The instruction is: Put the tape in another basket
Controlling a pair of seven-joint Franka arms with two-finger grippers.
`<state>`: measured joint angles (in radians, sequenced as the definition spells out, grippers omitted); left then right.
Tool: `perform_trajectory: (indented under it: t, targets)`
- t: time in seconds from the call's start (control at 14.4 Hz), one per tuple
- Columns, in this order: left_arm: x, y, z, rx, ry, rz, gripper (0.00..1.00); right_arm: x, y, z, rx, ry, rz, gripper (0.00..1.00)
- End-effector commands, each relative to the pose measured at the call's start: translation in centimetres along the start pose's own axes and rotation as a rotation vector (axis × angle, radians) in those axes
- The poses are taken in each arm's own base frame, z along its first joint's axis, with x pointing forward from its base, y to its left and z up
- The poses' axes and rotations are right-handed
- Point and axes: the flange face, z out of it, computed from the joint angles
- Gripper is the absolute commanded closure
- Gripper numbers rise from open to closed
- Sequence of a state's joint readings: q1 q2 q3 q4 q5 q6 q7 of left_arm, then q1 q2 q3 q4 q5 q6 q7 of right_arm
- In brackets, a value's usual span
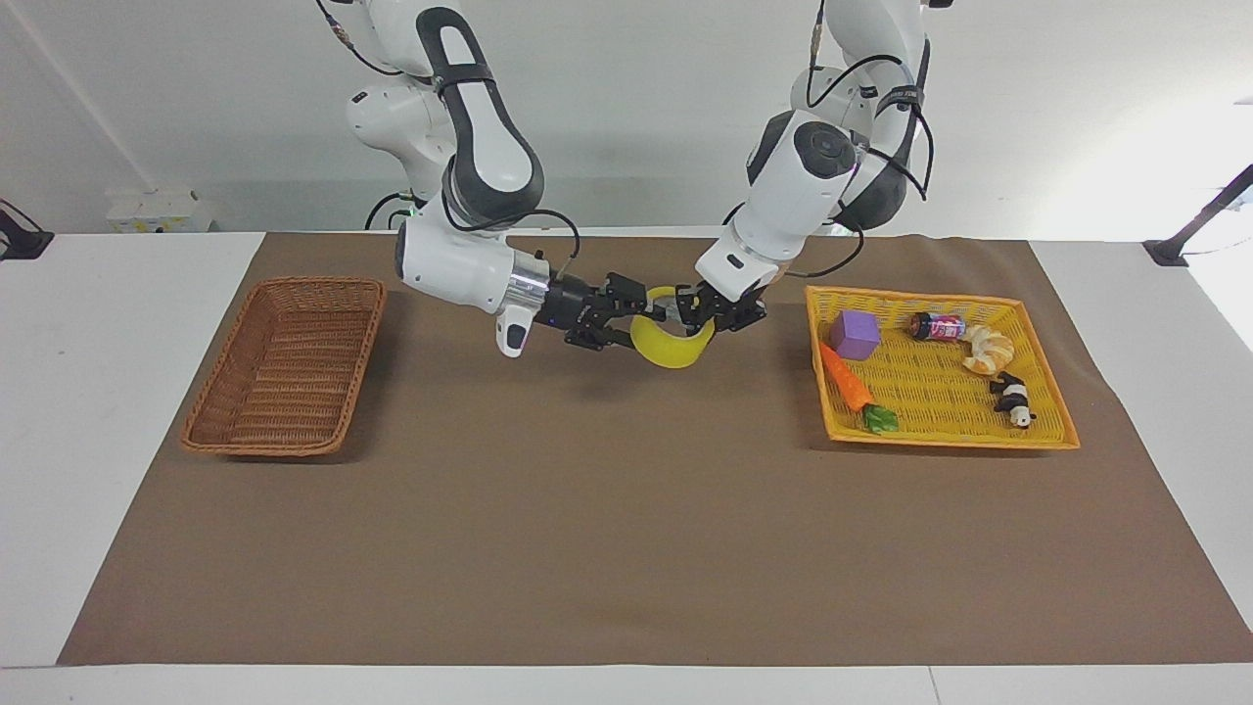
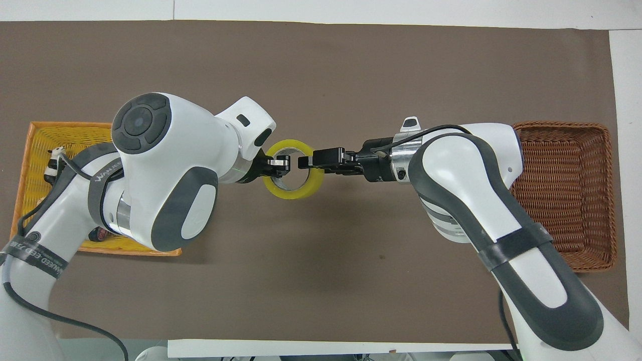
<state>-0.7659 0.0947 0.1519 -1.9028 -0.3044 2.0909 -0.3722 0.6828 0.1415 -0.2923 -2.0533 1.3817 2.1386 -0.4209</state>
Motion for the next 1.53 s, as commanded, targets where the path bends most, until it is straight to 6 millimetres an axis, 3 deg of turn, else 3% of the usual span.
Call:
perform_trajectory:
  t: [0.0, 0.14, 0.28, 0.35, 0.42, 0.49, 0.76, 0.9, 0.97, 1.04, 1.25, 1.46]
  targets:
    - [0.4, 0.2, -0.5, -0.018, 0.004, -0.016, 0.95, -0.7, -0.2, -0.4, 0.023, -0.002, 0.016, 0.78]
    - [0.4, 0.2, -0.5, -0.018, 0.004, -0.016, 0.95, -0.7, -0.1, -0.4, 0.024, -0.001, 0.017, 0.93]
    - [0.4, 0.2, -0.4, -0.018, 0.002, -0.016, 0.92, -0.8, -0.2, -0.3, 0.025, -0.005, 0.014, 0.97]
    - [0.4, 0.1, -0.5, -0.016, 0.002, -0.014, 0.79, -0.8, -0.2, -0.3, 0.025, -0.005, 0.013, 0.97]
    - [0.6, 0.1, -0.6, -0.011, 0.015, -0.005, 0.32, -0.7, -0.1, -0.4, 0.025, -0.004, 0.012, 0.98]
    - [0.8, 0.1, -0.8, -0.012, 0.025, 0.004, 0.02, -0.7, -0.1, -0.4, 0.025, -0.005, 0.010, 0.98]
    - [1.1, 0.8, -5.8, -0.026, 0.016, 0.009, 0.00, -0.7, -0.3, -0.5, 0.032, -0.012, 0.006, 0.98]
    - [1.9, -2.7, -11.0, -0.025, -0.007, -0.037, 0.00, -0.4, -0.2, -0.9, 0.036, -0.014, -0.013, 0.98]
    - [2.8, -6.0, -13.6, -0.031, 0.011, -0.090, 0.00, -0.1, 0.2, -1.5, 0.031, -0.014, -0.031, 0.99]
    - [3.9, -10.4, -15.7, -0.030, 0.042, -0.152, 0.00, 0.4, 0.6, -2.5, 0.032, -0.006, -0.042, 0.99]
    - [5.4, -21.4, -19.2, 0.099, 0.108, -0.150, 0.00, 2.6, 2.0, -8.7, -0.056, -0.062, -0.122, 1.00]
    - [5.3, -28.9, -20.9, 0.201, 0.110, -0.099, 0.00, 3.5, 5.2, -15.7, -0.013, -0.057, -0.134, 1.00]
